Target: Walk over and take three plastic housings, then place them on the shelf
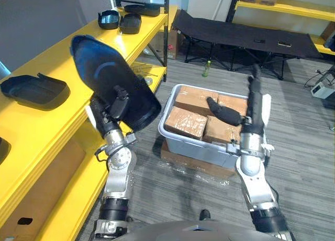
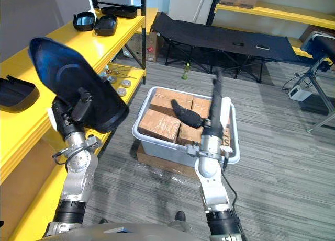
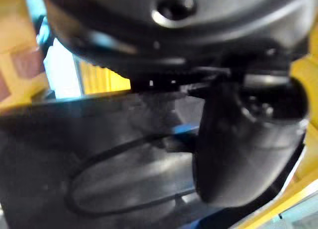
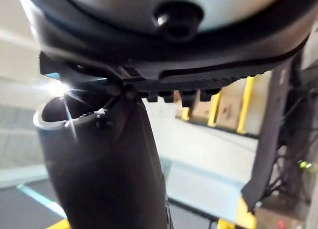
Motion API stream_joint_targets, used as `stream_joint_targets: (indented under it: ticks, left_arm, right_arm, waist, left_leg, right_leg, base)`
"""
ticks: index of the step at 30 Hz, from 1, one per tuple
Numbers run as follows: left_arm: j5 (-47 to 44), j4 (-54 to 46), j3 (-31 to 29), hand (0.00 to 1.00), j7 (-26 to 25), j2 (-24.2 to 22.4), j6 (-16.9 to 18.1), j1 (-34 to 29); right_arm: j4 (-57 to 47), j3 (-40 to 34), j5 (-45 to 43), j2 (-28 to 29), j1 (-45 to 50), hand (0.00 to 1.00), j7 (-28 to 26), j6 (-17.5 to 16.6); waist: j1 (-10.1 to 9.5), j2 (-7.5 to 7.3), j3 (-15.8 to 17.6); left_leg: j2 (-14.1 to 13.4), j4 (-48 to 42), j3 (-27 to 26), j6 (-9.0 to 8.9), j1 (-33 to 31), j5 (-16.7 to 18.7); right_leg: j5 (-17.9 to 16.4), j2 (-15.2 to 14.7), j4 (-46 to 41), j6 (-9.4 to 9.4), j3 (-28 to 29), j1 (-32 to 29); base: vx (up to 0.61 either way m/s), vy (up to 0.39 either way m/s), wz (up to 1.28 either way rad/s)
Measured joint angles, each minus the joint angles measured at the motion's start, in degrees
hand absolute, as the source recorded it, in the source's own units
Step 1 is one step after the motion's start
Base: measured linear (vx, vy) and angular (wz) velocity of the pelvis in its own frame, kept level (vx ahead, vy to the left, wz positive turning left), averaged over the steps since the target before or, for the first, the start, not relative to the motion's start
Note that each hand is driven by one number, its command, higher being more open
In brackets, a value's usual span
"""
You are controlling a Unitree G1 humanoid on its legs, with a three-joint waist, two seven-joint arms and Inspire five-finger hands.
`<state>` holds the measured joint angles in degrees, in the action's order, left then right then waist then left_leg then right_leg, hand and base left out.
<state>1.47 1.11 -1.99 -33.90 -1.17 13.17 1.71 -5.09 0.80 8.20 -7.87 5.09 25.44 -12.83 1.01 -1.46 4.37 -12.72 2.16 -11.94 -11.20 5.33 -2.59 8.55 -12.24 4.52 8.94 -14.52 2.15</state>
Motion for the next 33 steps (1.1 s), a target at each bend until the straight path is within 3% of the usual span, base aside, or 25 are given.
stream_joint_targets:
  ticks: [5,14,20,27,33]
  left_arm:
    - [1.4,-2.6,-0.6,0.0,-0.2,-0.2,-0.1,-1.8]
    - [-14.2,-10.2,1.7,0.0,15.1,-0.8,3.4,-11.7]
    - [-16.8,-15.1,-0.8,0.0,18.5,-0.5,4.4,-17.2]
    - [-16.6,-27.1,-7.6,0.0,18.2,-0.7,7.8,-18.9]
    - [-17.5,-29.0,-14.2,0.0,21.9,-1.0,8.5,-25.0]
  right_arm:
    - [0.1,-0.3,-6.9,2.7,4.5,1.0,-0.8,0.1]
    - [5.9,0.0,-13.2,4.4,11.7,1.0,-11.2,1.8]
    - [6.2,2.5,-14.2,3.6,10.6,1.0,-13.9,1.8]
    - [10.3,5.5,-18.1,2.7,3.1,1.0,-15.5,1.8]
    - [11.4,7.0,-18.2,3.1,0.3,1.0,-18.0,1.8]
  waist:
    - [0.9,0.59,-0.3]
    - [0.92,3.01,-1.2]
    - [0.19,3.23,-1.1]
    - [-4.56,5.21,-1.0]
    - [-8.48,4.71,-0.8]
  left_leg:
    - [0.0,-0.3,-0.7,-0.06,-0.3,0.3]
    - [0.1,-1.2,-0.7,0.12,-0.9,0.8]
    - [0.1,-2.1,1.8,0.17,-2.1,1.5]
    - [0.5,-3.0,9.0,0.08,-6.3,0.2]
    - [1.6,-3.2,14.8,0.25,-7.2,-0.1]
  right_leg:
    - [0.0,0.0,0.0,-0.01,0.7,-0.6]
    - [0.0,-0.1,0.0,0.02,0.7,-0.7]
    - [-1.1,-0.5,0.3,-0.29,-2.0,0.4]
    - [-1.3,-0.5,0.0,-0.14,-8.9,1.7]
    - [-2.6,-0.8,0.0,0.61,-15.3,5.6]
  base:
    - [-0.01,0.011,-0.07]
    - [0.0,0.001,0.0]
    - [-0.04,0.008,0.19]
    - [0.0,0.006,0.45]
    - [0.03,0.007,0.52]
